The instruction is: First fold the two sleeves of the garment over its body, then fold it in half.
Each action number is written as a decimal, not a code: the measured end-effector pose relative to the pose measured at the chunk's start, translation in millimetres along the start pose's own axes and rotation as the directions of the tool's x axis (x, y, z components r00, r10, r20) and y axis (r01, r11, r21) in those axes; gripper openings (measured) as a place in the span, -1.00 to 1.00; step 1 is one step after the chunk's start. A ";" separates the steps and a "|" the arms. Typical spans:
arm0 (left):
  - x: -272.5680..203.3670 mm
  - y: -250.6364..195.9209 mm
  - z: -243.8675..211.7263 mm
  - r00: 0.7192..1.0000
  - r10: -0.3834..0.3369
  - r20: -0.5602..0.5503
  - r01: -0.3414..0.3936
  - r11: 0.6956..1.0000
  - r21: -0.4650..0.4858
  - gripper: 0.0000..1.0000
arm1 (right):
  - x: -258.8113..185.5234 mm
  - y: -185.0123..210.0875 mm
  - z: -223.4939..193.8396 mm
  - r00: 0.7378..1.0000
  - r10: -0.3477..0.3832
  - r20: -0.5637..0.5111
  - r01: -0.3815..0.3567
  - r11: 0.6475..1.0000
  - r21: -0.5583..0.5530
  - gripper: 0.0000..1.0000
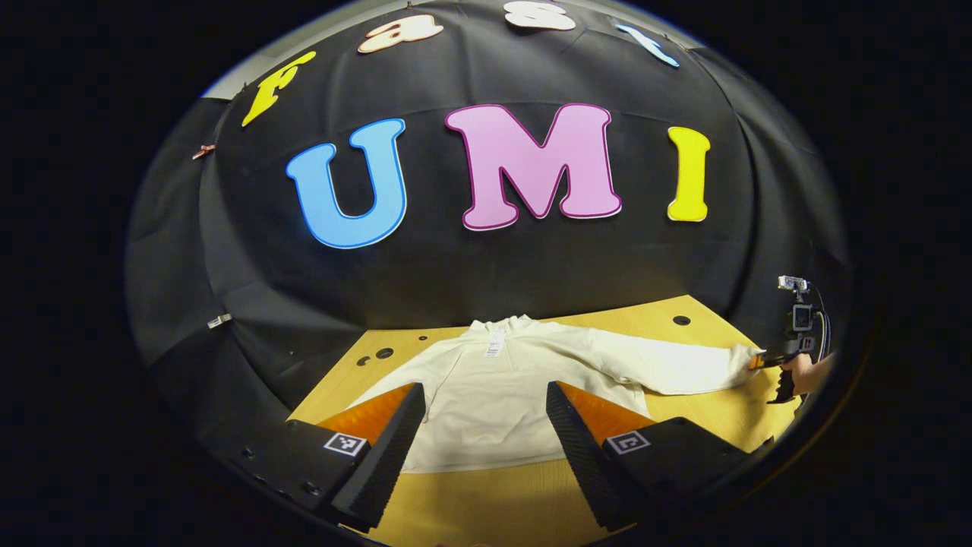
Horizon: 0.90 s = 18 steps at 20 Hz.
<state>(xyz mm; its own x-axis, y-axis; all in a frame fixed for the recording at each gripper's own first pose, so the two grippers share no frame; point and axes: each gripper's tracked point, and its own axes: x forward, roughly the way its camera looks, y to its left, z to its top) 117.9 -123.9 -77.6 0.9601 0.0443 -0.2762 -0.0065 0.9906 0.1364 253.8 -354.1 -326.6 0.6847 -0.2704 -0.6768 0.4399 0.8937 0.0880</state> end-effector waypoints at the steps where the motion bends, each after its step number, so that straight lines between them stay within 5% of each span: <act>1: -1.7 2.0 -1.6 1.000 0.001 -0.003 -0.001 1.000 0.002 0.97 | 0.2 4.8 2.3 1.000 0.002 0.015 -0.002 1.000 -0.005 -0.26; 4: -4.2 13.8 -8.1 1.000 0.015 -0.017 -0.015 1.000 -0.004 0.97 | 1.2 12.2 6.5 0.999 0.010 0.034 -0.009 1.000 -0.023 -0.70; 8: -6.8 33.7 -19.3 0.998 0.046 -0.046 -0.047 0.998 -0.042 0.97 | 1.9 34.5 8.2 0.999 0.034 0.023 -0.033 0.999 -0.040 -0.81; 9: -7.7 39.2 -22.0 0.997 0.052 -0.053 -0.055 0.997 -0.047 0.97 | -0.6 39.9 11.2 0.999 0.034 0.032 -0.032 0.998 -0.063 -0.58; 10: -8.3 44.1 -22.7 0.997 0.061 -0.055 -0.064 0.997 -0.050 0.97 | -4.0 46.1 14.2 0.999 0.033 0.040 -0.030 0.996 -0.079 -0.80; 18: -14.4 90.8 -29.9 0.992 0.126 -0.032 -0.127 0.991 -0.035 0.97 | -60.4 113.3 82.1 0.975 0.127 0.183 -0.072 0.958 -0.278 -0.82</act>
<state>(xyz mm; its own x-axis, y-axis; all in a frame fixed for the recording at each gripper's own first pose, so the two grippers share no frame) 95.1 -30.7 -89.7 0.9422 0.1730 -0.2868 -0.1383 0.9808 0.1372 309.9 -265.9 -215.7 0.8295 -0.2160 -0.5150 0.2102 0.9751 -0.0704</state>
